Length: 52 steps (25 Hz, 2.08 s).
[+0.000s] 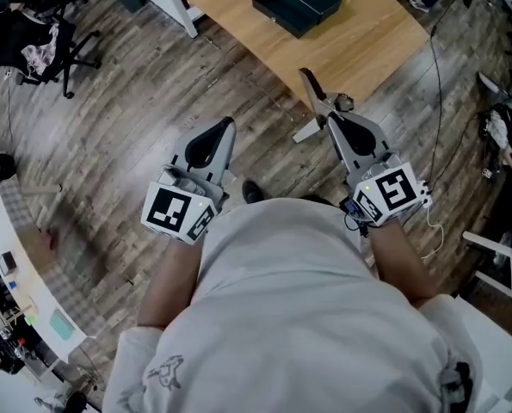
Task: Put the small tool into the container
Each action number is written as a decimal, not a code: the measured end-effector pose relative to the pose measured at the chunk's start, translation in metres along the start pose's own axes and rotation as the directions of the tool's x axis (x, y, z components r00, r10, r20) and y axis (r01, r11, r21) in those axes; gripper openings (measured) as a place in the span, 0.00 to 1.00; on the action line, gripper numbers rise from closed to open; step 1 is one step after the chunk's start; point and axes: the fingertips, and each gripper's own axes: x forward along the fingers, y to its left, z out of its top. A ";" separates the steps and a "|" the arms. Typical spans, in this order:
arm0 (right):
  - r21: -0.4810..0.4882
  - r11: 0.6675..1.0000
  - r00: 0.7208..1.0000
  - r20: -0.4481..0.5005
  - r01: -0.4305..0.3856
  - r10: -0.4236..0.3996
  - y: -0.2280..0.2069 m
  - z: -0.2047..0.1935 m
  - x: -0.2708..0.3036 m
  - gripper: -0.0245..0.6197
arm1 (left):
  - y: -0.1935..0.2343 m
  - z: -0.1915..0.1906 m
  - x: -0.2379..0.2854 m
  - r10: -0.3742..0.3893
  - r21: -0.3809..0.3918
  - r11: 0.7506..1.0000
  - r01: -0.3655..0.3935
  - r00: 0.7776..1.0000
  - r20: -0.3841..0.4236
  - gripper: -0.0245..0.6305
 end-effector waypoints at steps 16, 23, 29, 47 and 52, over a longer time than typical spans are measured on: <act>0.054 0.999 0.999 -0.038 0.006 -0.004 -0.041 -0.016 0.051 0.05 | 0.042 -0.004 0.045 -0.014 0.008 1.000 0.014 0.999 -0.046 0.05; 0.061 0.998 0.999 -0.027 -0.028 0.029 -0.092 -0.014 0.070 0.05 | 0.054 0.006 0.107 0.001 0.028 1.000 0.000 0.999 -0.044 0.05; 0.075 0.996 0.999 -0.027 -0.039 0.041 -0.133 -0.020 0.067 0.05 | 0.039 0.014 0.165 -0.025 0.045 0.999 0.027 0.999 -0.040 0.05; 0.150 0.987 0.995 -0.097 0.052 -0.038 -0.197 -0.052 0.071 0.05 | 0.041 -0.005 0.237 -0.117 0.011 0.993 0.119 0.988 -0.103 0.05; 0.149 0.987 0.992 -0.123 0.059 -0.041 -0.207 -0.055 0.093 0.05 | 0.061 -0.016 0.251 -0.129 -0.021 0.992 0.128 0.983 -0.128 0.05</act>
